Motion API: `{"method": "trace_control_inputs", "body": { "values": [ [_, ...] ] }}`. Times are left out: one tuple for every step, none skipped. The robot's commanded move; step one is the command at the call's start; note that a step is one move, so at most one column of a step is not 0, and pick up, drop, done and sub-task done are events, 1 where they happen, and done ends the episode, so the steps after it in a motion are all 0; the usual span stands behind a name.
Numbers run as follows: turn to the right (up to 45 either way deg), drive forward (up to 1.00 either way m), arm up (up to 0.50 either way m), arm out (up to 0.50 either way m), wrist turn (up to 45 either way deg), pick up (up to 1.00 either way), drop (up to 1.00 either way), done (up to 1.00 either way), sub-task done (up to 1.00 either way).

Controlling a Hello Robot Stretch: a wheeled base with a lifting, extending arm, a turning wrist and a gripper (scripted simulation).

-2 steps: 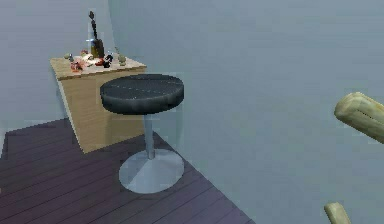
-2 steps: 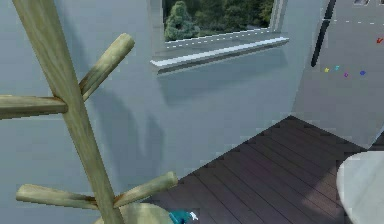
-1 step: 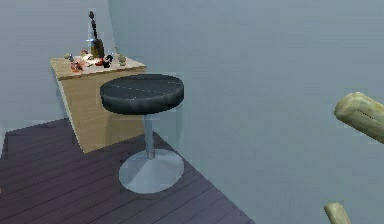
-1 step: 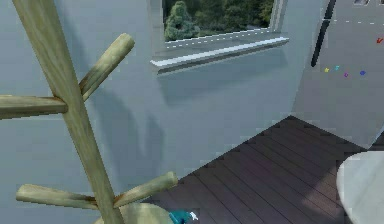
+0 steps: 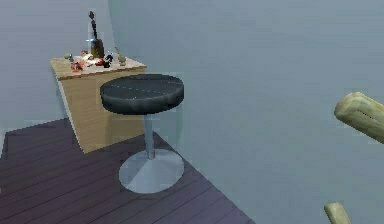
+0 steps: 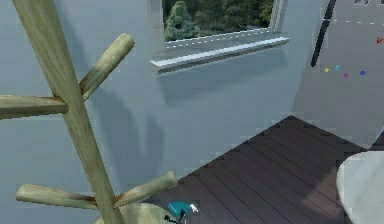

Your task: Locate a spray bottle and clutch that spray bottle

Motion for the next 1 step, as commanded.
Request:
{"method": "trace_control_inputs", "body": {
  "values": [
    [0.0,0.00,0.00,0.00,0.0,0.00,0.00,1.00,0.00]
  ]
}}
